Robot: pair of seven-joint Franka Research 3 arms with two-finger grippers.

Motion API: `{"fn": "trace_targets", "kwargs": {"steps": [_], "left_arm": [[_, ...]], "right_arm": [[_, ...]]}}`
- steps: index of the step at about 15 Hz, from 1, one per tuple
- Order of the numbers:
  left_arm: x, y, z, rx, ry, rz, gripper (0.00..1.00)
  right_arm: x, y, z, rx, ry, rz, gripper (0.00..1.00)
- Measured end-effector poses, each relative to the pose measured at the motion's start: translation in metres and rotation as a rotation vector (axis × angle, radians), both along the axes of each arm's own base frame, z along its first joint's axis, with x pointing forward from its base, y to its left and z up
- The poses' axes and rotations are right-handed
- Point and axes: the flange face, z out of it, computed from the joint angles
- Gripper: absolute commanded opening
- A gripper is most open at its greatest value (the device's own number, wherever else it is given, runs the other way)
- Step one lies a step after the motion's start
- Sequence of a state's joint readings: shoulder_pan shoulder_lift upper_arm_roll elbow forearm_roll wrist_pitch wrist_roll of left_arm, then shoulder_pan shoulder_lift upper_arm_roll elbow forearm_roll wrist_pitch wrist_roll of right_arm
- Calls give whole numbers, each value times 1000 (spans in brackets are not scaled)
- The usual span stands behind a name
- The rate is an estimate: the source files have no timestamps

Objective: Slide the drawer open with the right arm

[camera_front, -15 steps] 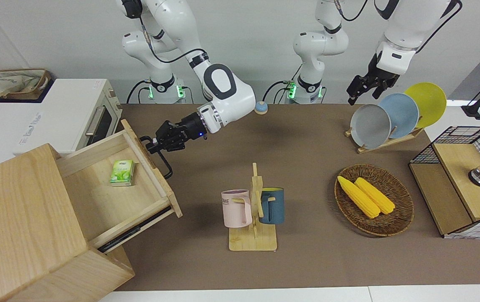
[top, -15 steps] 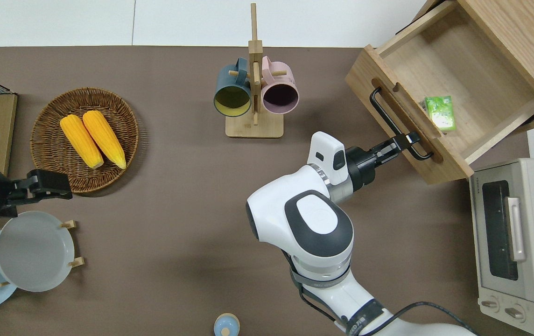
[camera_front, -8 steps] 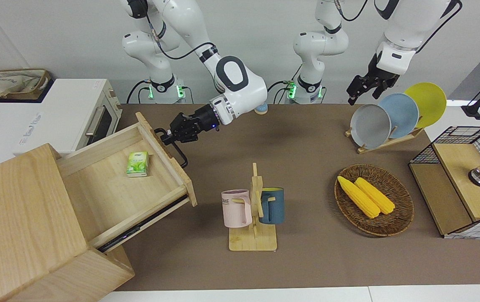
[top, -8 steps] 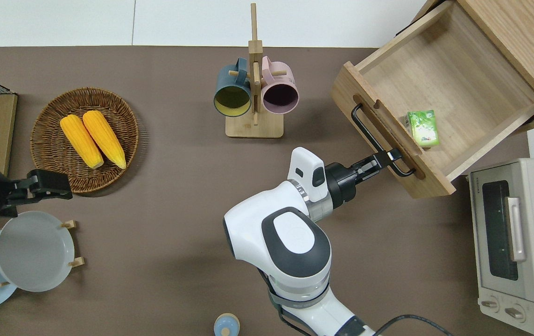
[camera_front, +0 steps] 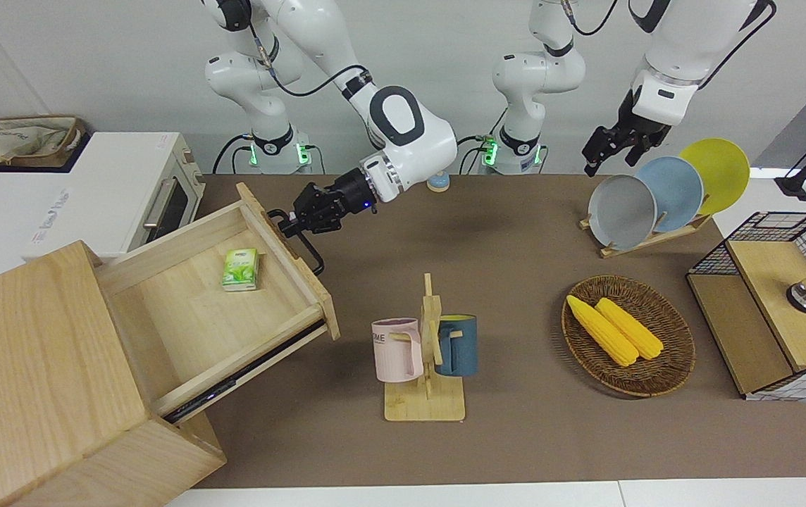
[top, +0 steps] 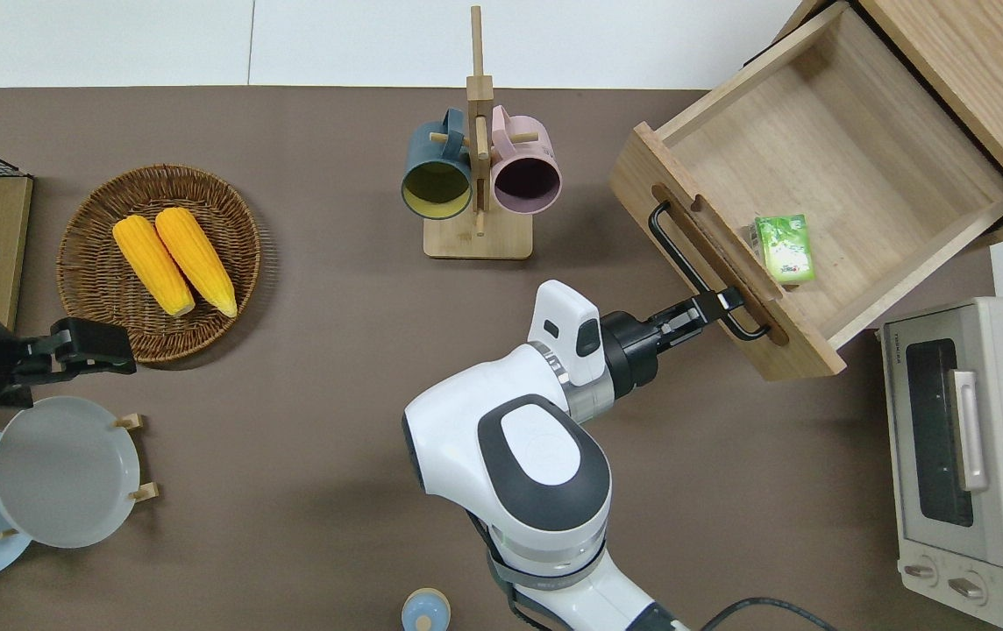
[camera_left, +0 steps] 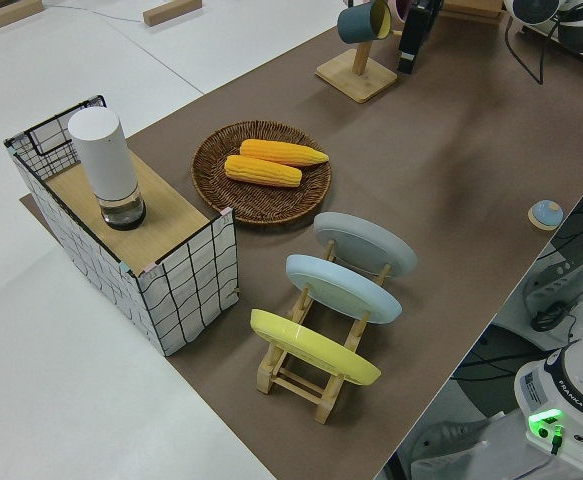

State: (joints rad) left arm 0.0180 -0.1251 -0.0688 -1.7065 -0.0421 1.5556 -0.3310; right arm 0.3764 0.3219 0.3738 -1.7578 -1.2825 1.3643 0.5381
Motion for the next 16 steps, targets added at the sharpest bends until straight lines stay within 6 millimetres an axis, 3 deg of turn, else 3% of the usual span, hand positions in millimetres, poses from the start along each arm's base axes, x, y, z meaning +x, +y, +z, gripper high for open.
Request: {"fn": "trace_targets", "kwargs": {"steps": [2,3,11,16], "left_arm": [[0,0,0,0,0,0,993],[0,0,0,0,0,0,993],[0,0,0,0,0,0,993],[0,0,0,0,0,0,993]], "right_arm": [[0,0,0,3,1,-2,701],[-1,1,1,2,1,-6,970],[0,-4,10,-12,-7,-31,992],[-7,6,9,3,10,-22,992]]}}
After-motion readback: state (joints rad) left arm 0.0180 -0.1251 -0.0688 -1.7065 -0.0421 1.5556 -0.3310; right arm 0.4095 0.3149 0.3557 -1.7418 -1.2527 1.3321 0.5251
